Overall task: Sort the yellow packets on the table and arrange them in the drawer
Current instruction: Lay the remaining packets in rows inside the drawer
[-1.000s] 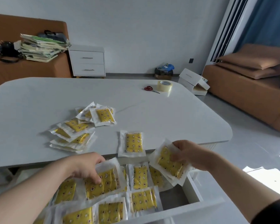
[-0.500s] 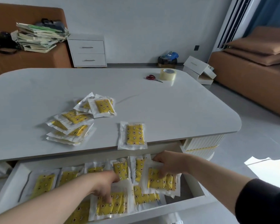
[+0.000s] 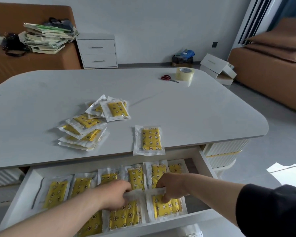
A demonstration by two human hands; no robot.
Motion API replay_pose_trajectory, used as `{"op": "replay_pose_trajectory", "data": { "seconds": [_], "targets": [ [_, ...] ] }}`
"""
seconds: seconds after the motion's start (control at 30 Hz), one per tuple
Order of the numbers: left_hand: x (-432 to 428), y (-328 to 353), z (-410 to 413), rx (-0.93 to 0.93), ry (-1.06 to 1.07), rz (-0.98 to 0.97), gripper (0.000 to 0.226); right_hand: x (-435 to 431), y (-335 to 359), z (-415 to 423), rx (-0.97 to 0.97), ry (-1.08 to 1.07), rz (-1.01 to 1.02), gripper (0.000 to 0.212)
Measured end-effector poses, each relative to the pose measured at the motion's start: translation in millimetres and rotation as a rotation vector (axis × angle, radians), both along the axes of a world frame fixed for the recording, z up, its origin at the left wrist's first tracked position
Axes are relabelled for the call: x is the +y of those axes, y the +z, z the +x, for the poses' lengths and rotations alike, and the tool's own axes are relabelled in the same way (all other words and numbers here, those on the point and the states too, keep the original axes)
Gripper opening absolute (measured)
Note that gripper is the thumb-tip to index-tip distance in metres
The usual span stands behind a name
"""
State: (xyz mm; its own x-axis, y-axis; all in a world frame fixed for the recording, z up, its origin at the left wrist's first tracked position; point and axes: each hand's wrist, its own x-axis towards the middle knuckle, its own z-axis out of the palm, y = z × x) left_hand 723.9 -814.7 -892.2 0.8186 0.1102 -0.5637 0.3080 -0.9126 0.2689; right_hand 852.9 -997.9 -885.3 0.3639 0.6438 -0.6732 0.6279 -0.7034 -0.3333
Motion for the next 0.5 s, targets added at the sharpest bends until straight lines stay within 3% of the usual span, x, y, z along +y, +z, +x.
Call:
{"op": "replay_pose_trajectory", "data": {
  "seconds": [0.17, 0.3, 0.5],
  "targets": [
    [1, -2, -4, -0.071, -0.039, 0.011, 0.006, 5, -4, -5, -0.07, 0.058, -0.02, 0.049],
    [8, -3, -7, -0.113, 0.016, -0.015, 0.045, 4, 3, 3, -0.213, 0.169, 0.07, 0.055],
    [5, 2, -7, -0.007, -0.067, -0.015, 0.057, 2, -4, 0, -0.294, 0.389, -0.059, 0.083]
  ]
}}
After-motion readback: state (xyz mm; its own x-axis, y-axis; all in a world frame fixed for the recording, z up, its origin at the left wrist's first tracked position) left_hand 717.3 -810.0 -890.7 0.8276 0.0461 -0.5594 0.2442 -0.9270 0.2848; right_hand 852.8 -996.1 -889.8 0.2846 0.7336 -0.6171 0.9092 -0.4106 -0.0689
